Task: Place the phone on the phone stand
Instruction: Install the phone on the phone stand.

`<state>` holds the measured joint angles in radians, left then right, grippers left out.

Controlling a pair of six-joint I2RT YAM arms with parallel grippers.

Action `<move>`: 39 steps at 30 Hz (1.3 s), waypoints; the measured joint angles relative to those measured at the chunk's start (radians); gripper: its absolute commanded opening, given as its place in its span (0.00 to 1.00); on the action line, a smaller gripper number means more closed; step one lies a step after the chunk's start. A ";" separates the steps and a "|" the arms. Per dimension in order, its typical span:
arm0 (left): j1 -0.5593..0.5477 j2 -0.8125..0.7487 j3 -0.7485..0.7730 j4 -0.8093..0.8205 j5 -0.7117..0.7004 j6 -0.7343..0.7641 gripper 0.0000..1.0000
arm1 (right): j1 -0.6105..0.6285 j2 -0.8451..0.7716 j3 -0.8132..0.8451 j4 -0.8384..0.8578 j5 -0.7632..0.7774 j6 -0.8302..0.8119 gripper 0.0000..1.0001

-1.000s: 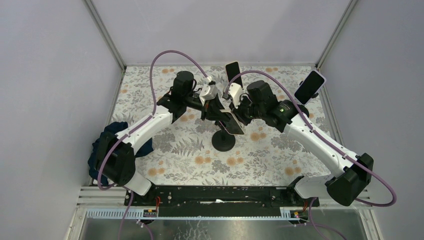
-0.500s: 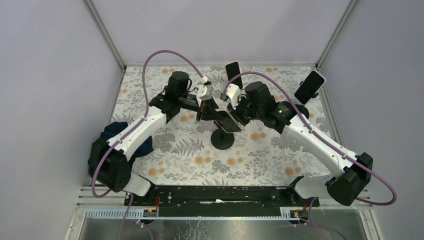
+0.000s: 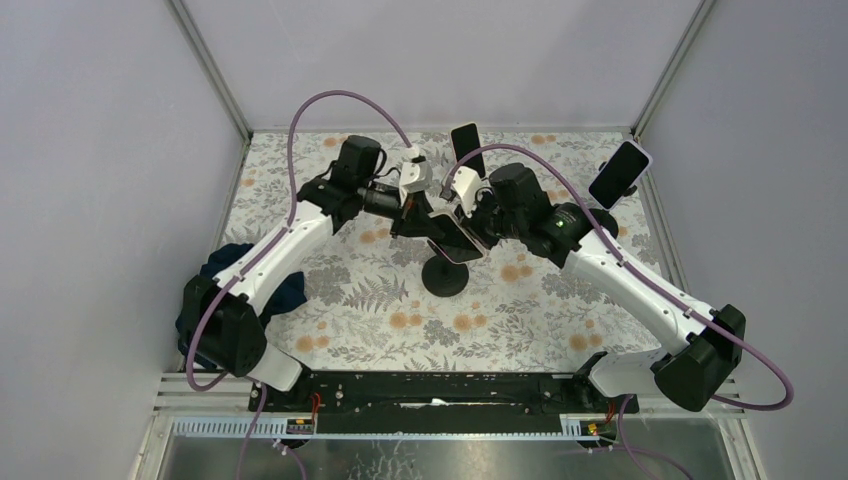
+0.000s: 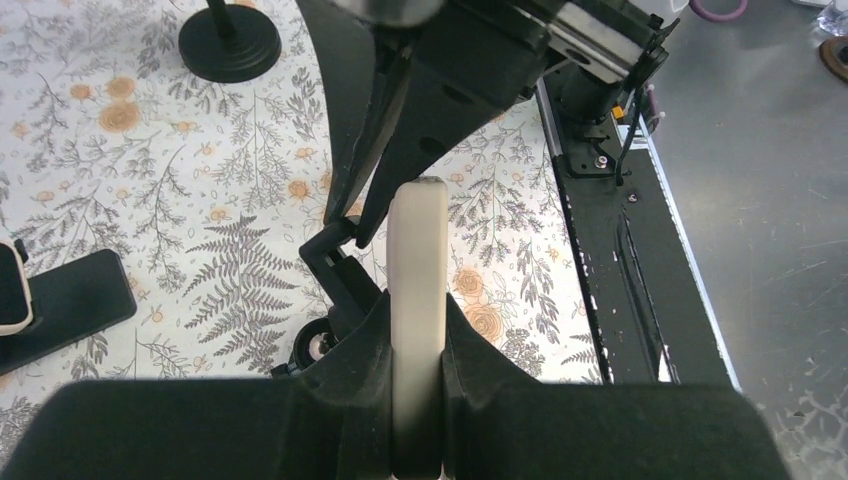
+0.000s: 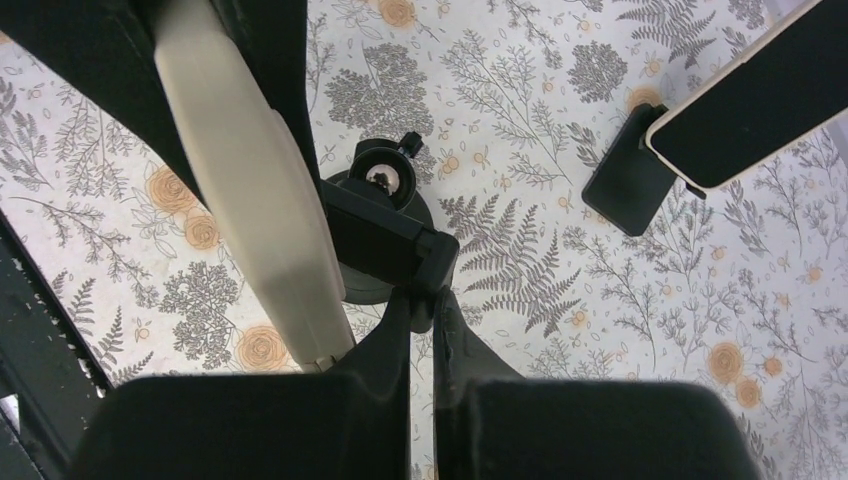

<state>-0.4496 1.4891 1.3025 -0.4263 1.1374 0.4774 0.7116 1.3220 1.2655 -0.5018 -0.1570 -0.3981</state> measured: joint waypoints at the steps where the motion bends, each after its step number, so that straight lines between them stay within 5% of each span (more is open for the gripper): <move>1: -0.001 0.012 0.017 -0.020 -0.003 0.000 0.00 | 0.000 0.000 0.000 0.000 0.008 0.000 0.00; 18: -0.114 0.105 0.260 -0.318 -0.351 -0.097 0.00 | -0.021 -0.003 -0.007 -0.007 0.073 0.036 0.00; 39: -0.161 0.054 0.231 -0.293 -0.579 -0.295 0.00 | -0.018 -0.005 -0.053 0.093 0.109 0.072 0.00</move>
<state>-0.6106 1.5429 1.5333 -0.7189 0.5579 0.1825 0.6941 1.3174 1.2121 -0.4091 -0.0479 -0.3256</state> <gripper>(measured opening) 0.199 0.041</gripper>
